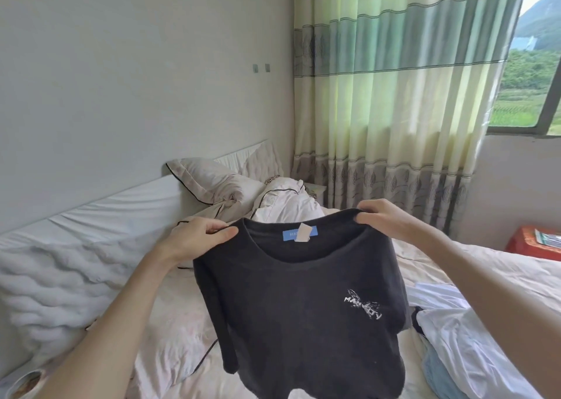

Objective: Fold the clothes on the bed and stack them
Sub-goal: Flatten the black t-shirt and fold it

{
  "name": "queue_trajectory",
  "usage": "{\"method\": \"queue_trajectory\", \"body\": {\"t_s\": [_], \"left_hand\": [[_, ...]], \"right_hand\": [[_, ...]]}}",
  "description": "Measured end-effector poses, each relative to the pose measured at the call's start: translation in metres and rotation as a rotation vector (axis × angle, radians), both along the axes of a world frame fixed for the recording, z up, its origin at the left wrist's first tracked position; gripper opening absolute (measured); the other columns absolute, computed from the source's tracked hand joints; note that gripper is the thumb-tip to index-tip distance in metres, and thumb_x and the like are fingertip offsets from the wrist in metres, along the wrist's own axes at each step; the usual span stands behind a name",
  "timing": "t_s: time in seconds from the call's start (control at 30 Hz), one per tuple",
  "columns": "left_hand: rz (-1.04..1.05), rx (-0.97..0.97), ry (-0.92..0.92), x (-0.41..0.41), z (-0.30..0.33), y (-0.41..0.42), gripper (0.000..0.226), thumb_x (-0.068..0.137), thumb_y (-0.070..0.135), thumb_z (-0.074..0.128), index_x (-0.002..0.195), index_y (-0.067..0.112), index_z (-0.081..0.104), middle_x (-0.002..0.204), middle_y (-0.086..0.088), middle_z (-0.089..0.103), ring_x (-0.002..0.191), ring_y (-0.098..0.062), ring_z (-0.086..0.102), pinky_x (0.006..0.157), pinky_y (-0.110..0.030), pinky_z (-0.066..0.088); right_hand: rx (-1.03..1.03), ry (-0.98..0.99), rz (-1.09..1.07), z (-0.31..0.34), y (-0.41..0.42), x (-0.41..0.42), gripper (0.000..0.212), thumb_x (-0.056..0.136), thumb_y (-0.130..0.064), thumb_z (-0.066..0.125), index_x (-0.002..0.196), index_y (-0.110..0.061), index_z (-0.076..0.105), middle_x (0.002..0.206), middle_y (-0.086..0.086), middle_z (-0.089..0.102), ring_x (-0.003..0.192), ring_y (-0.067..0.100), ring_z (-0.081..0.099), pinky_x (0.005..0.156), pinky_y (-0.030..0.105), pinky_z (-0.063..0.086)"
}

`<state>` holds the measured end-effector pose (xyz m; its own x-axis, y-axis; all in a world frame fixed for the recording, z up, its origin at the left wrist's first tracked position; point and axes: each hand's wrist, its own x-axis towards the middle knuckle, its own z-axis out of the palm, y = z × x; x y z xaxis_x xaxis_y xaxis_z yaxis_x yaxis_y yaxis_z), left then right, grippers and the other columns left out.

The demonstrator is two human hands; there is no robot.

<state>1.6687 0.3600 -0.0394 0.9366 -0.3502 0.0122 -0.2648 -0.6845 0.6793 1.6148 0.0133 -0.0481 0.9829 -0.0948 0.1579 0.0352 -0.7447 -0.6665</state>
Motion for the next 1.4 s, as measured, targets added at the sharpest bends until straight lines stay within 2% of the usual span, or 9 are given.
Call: {"method": "queue_trajectory", "body": {"t_s": [0.13,0.2,0.3,0.43,0.53,0.77,0.93,1.07,1.4], "left_hand": [[0.078,-0.288,-0.015,0.002,-0.006,-0.001,0.014,0.093,0.017,0.06,0.098,0.015,0.073,0.095,-0.002,0.074,0.094,-0.019,0.068,0.088,-0.03,0.052],[0.132,-0.348,-0.059,0.0,-0.006,-0.003,0.015,0.092,0.01,0.06,0.093,0.019,0.072,0.092,0.001,0.073,0.085,-0.012,0.067,0.078,-0.02,0.05],[0.147,-0.287,-0.148,-0.007,-0.002,-0.01,0.017,0.09,0.002,0.059,0.091,0.014,0.071,0.091,-0.004,0.071,0.087,-0.015,0.062,0.078,-0.021,0.046],[0.226,-0.123,-0.285,-0.034,-0.003,-0.017,0.01,0.09,0.012,0.062,0.094,0.013,0.072,0.093,-0.006,0.071,0.093,-0.023,0.062,0.086,-0.036,0.045],[0.324,-0.008,-0.38,-0.065,-0.012,-0.018,0.012,0.091,0.026,0.061,0.094,0.019,0.069,0.086,0.0,0.067,0.091,-0.027,0.06,0.076,-0.034,0.042],[0.343,0.146,-0.288,-0.145,-0.047,-0.011,0.026,0.093,0.04,0.054,0.067,0.04,0.051,0.069,0.012,0.057,0.073,-0.016,0.053,0.059,-0.029,0.035],[0.353,0.08,-0.254,-0.198,-0.075,0.006,0.018,0.097,0.029,0.048,0.101,0.02,0.063,0.096,0.0,0.066,0.093,-0.023,0.057,0.078,-0.037,0.043],[0.406,-0.023,-0.364,-0.244,-0.092,0.014,0.019,0.097,0.023,0.049,0.099,0.01,0.063,0.091,0.001,0.064,0.082,-0.015,0.053,0.07,-0.03,0.036],[0.44,-0.192,-0.628,-0.382,-0.12,0.042,0.009,0.089,0.023,0.063,0.093,0.016,0.067,0.087,0.008,0.063,0.081,-0.013,0.057,0.07,-0.027,0.039]], "right_hand": [[0.688,0.29,0.238,0.002,-0.011,-0.012,0.02,0.089,-0.025,0.053,0.084,-0.015,0.07,0.082,0.003,0.066,0.074,0.014,0.06,0.07,0.027,0.043],[0.79,0.357,0.295,-0.003,-0.017,-0.016,0.021,0.09,-0.018,0.048,0.094,-0.006,0.064,0.086,0.008,0.063,0.076,0.017,0.058,0.071,0.03,0.042],[0.59,0.329,0.256,-0.006,-0.02,-0.026,0.026,0.095,0.001,0.043,0.094,-0.001,0.069,0.089,0.009,0.07,0.08,0.016,0.065,0.075,0.028,0.051],[0.047,0.188,0.153,-0.011,-0.026,-0.046,0.018,0.094,-0.015,0.054,0.083,-0.016,0.068,0.086,0.003,0.066,0.084,0.016,0.058,0.088,0.037,0.045],[-0.239,0.004,0.06,-0.02,-0.022,-0.062,0.015,0.096,-0.021,0.05,0.083,-0.024,0.056,0.076,-0.014,0.054,0.075,0.008,0.05,0.068,0.005,0.032],[-0.099,-0.21,-0.01,-0.065,-0.015,-0.107,0.013,0.099,-0.018,0.045,0.094,-0.012,0.055,0.085,-0.001,0.052,0.085,0.023,0.051,0.065,0.027,0.023],[-0.297,-0.303,-0.159,-0.08,-0.004,-0.163,0.023,0.096,-0.038,0.047,0.095,-0.017,0.057,0.082,0.003,0.066,0.08,0.031,0.061,0.062,0.035,0.037],[-0.341,-0.354,-0.166,-0.084,0.007,-0.213,0.028,0.091,-0.043,0.055,0.083,-0.015,0.056,0.071,-0.003,0.057,0.073,0.024,0.056,0.061,0.032,0.033],[-0.305,-0.536,-0.209,-0.095,0.035,-0.368,0.01,0.085,-0.007,0.052,0.085,-0.002,0.06,0.084,0.011,0.061,0.084,0.033,0.055,0.08,0.034,0.03]]}}
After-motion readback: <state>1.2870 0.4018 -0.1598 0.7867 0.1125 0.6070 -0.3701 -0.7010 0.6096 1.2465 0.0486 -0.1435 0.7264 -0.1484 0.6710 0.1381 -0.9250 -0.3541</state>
